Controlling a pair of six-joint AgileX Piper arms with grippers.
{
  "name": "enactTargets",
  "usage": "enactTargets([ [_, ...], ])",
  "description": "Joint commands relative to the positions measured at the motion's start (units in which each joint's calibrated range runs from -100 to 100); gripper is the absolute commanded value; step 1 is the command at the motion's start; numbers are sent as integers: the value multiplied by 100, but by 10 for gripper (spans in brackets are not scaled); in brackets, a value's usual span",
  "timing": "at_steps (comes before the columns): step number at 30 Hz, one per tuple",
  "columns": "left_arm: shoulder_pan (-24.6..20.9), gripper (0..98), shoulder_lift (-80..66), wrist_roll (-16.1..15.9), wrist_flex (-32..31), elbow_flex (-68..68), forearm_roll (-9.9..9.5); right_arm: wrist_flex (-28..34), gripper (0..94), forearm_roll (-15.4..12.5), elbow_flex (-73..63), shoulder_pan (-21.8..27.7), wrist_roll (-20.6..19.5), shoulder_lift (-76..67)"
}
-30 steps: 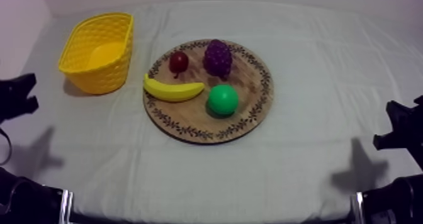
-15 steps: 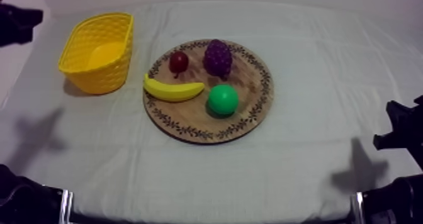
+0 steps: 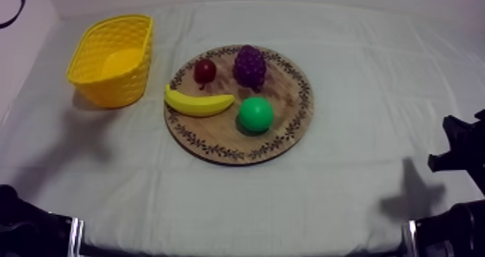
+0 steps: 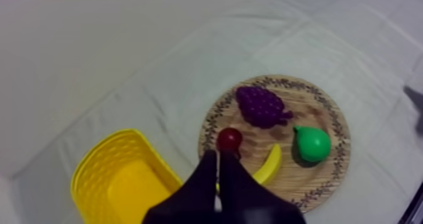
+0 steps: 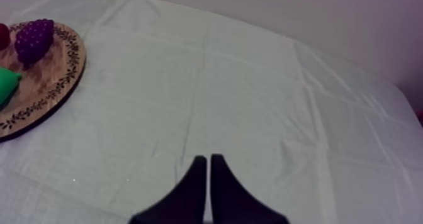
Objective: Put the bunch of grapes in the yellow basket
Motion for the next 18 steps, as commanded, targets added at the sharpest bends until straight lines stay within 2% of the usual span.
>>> enactTargets([
  [1,179,0,302,-15,37,-267,11,-2,5,0,-1,-1,-1,-2],
  [10,590,0,1144,-130,86,-1177,132,-2,5,0,-1,-1,-1,-2],
  [18,635,0,2111,-207,202,-2106,155,-2,5,0,-1,-1,-1,-2],
])
